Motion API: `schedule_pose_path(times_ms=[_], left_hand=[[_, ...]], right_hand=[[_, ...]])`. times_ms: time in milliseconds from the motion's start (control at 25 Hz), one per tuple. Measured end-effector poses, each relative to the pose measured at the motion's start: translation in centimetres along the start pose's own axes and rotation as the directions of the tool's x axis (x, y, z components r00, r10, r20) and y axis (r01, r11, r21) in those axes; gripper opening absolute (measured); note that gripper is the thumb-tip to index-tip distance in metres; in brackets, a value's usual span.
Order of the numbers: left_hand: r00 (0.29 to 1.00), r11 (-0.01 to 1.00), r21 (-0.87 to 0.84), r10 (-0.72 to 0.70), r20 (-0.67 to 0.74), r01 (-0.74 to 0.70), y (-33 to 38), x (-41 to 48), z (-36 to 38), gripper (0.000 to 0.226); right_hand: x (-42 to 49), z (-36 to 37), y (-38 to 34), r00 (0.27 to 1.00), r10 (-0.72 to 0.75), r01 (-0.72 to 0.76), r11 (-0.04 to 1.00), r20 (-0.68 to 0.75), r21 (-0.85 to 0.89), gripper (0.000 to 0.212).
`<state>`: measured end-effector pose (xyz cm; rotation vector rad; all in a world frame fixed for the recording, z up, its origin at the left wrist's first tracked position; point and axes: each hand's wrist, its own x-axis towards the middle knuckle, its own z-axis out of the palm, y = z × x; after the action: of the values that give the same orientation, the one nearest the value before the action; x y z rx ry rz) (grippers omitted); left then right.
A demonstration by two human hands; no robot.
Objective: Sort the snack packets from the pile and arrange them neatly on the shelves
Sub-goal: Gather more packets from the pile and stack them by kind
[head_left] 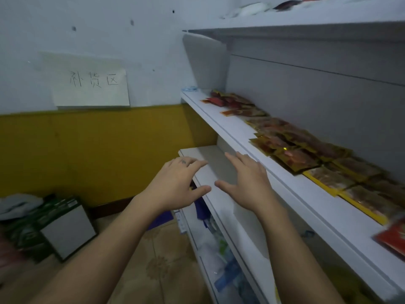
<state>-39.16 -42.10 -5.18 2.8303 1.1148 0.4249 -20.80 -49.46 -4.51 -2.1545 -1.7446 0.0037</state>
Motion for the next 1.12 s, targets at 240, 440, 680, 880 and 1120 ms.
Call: schedule_pose_path(times_ms=[240, 440, 680, 880, 1120], left_hand=[[0.999, 0.999, 0.013, -0.032, 0.027, 0.032, -6.1, 11.4, 2.2, 0.070], [0.999, 0.999, 0.013, -0.047, 0.015, 0.047, -10.8, 20.6, 3.1, 0.067], [1.000, 0.996, -0.087, 0.001, -0.003, -0.002, -14.2, 28.3, 5.2, 0.063], [0.993, 0.980, -0.160, 0.110, -0.031, -0.114, -16.9, 36.9, 7.1, 0.062], [0.934, 0.890, -0.291, 0.354, -0.039, -0.350, -20.2, 49.6, 10.4, 0.063]], right_hand=[[12.8, 3.8, 2.2, 0.999, 0.027, -0.028, 0.999, 0.031, 0.045, 0.078], [22.1, 5.2, 3.8, 0.999, 0.033, -0.028, 0.993, -0.040, 0.111, 0.075], [29.4, 6.6, 5.3, 0.997, 0.078, -0.076, 0.992, -0.011, 0.100, 0.072], [35.8, 7.6, 6.5, 0.985, 0.163, -0.162, 0.986, -0.053, 0.030, 0.068], [41.5, 7.8, 8.1, 0.910, 0.380, -0.388, 0.922, -0.167, -0.013, 0.049]])
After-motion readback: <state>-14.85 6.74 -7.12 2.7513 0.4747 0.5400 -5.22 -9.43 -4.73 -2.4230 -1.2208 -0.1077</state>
